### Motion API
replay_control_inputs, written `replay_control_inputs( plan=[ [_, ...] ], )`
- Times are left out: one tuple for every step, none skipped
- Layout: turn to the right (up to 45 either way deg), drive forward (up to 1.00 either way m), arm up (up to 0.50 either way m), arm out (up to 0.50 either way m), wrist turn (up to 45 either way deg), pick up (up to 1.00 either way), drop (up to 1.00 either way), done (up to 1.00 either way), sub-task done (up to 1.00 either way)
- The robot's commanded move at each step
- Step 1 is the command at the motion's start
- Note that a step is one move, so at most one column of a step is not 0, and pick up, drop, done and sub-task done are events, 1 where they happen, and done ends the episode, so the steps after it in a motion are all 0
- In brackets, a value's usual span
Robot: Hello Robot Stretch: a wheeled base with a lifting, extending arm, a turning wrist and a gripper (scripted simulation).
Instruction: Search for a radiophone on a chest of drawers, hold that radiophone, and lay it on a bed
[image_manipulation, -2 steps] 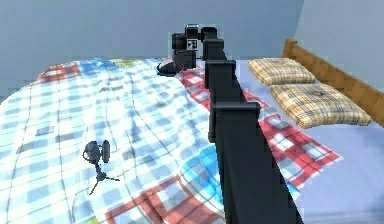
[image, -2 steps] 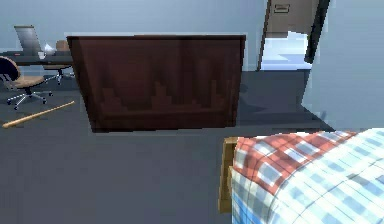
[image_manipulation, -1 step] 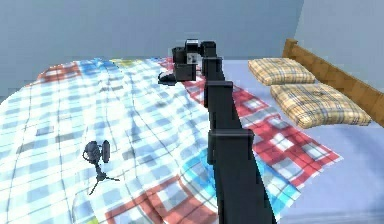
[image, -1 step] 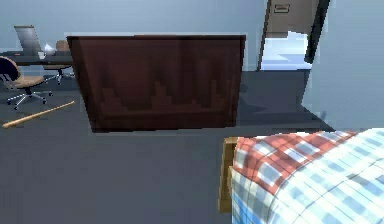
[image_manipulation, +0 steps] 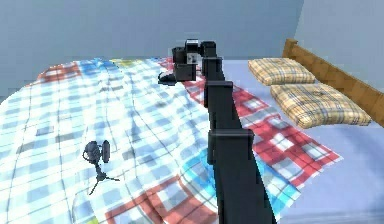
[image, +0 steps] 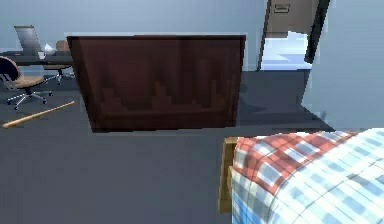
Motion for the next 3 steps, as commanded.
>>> replay_control_inputs(
  plan=[
    [0.0, 0.0, 0.0, 0.0, 0.0, 0.0, 1.0, 0.0, 0.0],
    [0.0, 0.0, 0.04, 0.0, 0.0, 0.0, 0.0, 0.0, 0.0],
    [0.0, 0.0, 0.0, -0.08, 0.0, 0.0, 0.0, 0.0, 0.0]
  ],
)
